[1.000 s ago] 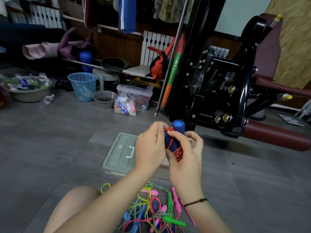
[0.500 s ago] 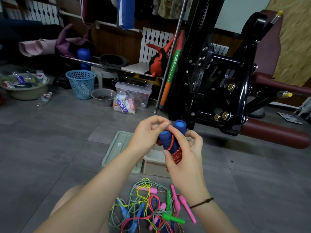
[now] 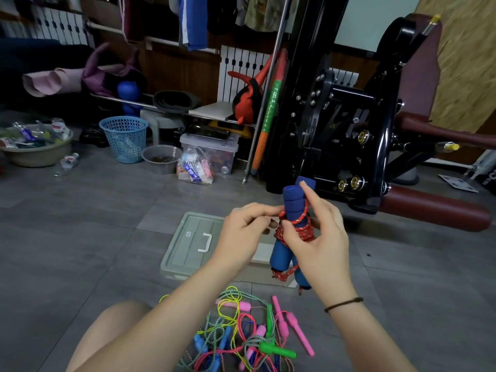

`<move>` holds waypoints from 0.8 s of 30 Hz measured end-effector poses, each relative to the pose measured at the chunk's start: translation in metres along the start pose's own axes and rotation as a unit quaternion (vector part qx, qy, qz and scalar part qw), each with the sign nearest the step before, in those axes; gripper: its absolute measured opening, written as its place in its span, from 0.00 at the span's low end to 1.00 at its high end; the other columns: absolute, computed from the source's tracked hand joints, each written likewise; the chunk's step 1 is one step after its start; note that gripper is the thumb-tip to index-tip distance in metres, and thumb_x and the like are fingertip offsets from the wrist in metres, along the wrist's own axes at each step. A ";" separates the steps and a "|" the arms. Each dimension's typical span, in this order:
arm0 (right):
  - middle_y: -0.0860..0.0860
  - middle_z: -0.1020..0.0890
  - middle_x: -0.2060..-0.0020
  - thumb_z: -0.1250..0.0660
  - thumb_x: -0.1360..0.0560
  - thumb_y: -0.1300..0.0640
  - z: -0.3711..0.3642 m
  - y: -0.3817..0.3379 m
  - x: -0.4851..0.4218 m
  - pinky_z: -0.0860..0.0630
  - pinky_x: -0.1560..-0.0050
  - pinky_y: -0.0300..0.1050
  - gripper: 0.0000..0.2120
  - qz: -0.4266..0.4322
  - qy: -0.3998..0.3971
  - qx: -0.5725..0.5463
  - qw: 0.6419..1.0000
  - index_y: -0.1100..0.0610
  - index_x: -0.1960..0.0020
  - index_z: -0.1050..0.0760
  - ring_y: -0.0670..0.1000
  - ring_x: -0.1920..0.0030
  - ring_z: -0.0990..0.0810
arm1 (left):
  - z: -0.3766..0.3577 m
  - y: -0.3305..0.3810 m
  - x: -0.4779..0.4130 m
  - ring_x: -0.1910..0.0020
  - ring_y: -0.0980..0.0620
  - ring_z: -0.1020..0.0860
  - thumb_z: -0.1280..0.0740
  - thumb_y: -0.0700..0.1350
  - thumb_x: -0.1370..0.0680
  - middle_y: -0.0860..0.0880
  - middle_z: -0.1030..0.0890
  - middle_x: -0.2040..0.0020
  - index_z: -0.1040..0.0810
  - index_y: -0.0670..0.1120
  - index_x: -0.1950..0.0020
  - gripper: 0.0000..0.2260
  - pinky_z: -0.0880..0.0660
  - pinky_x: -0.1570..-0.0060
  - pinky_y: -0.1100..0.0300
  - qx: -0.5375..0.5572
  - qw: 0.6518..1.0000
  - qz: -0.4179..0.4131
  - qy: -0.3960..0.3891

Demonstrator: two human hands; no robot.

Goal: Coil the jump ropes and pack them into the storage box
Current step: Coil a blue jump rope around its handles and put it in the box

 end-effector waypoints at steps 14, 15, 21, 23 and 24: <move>0.40 0.28 0.35 0.25 0.34 0.55 -0.033 0.005 0.013 0.39 0.34 0.30 0.24 0.159 -0.214 0.142 0.953 0.47 0.40 0.26 0.40 0.36 0.31 | 0.012 -0.019 -0.004 0.71 0.45 0.20 0.35 0.50 0.22 0.44 0.19 0.58 0.27 0.57 0.44 0.08 0.23 0.73 0.53 -0.144 0.987 0.064 0.014; 0.35 0.30 0.36 0.27 0.32 0.51 -0.026 0.007 0.011 0.39 0.35 0.28 0.24 0.114 -0.214 0.085 0.967 0.43 0.38 0.28 0.37 0.35 0.32 | 0.015 -0.019 -0.006 0.73 0.45 0.21 0.35 0.49 0.22 0.42 0.19 0.59 0.27 0.56 0.43 0.08 0.22 0.73 0.53 -0.138 0.988 0.063 0.021; 0.52 0.23 0.39 0.47 0.24 0.34 0.029 0.101 0.024 0.29 0.38 0.57 0.25 -0.404 0.036 -0.200 0.892 0.47 0.34 0.31 0.55 0.39 0.25 | 0.022 0.016 -0.007 0.72 0.59 0.24 0.38 0.45 0.20 0.52 0.24 0.63 0.37 0.57 0.41 0.12 0.28 0.72 0.68 -0.171 0.983 -0.050 0.037; 0.60 0.18 0.48 0.49 0.28 0.29 -0.001 0.103 0.048 0.21 0.51 0.62 0.35 -0.529 -0.066 -0.345 0.773 0.56 0.41 0.25 0.63 0.49 0.19 | 0.017 0.021 -0.001 0.70 0.60 0.25 0.38 0.47 0.21 0.56 0.25 0.60 0.37 0.58 0.44 0.10 0.31 0.69 0.70 -0.201 0.975 -0.088 0.028; 0.62 0.17 0.51 0.47 0.29 0.28 -0.007 0.098 0.053 0.19 0.57 0.61 0.36 -0.550 -0.091 -0.382 0.737 0.59 0.44 0.23 0.64 0.54 0.17 | 0.015 0.024 0.002 0.69 0.60 0.25 0.38 0.51 0.22 0.59 0.26 0.59 0.36 0.59 0.45 0.09 0.32 0.67 0.71 -0.222 0.969 -0.107 0.026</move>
Point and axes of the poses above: each hand's wrist, its own x-axis away from the middle knuckle, its own z-axis out of the back of the hand, y = z × x, the point moved 10 cm from there along -x, towards the middle knuckle
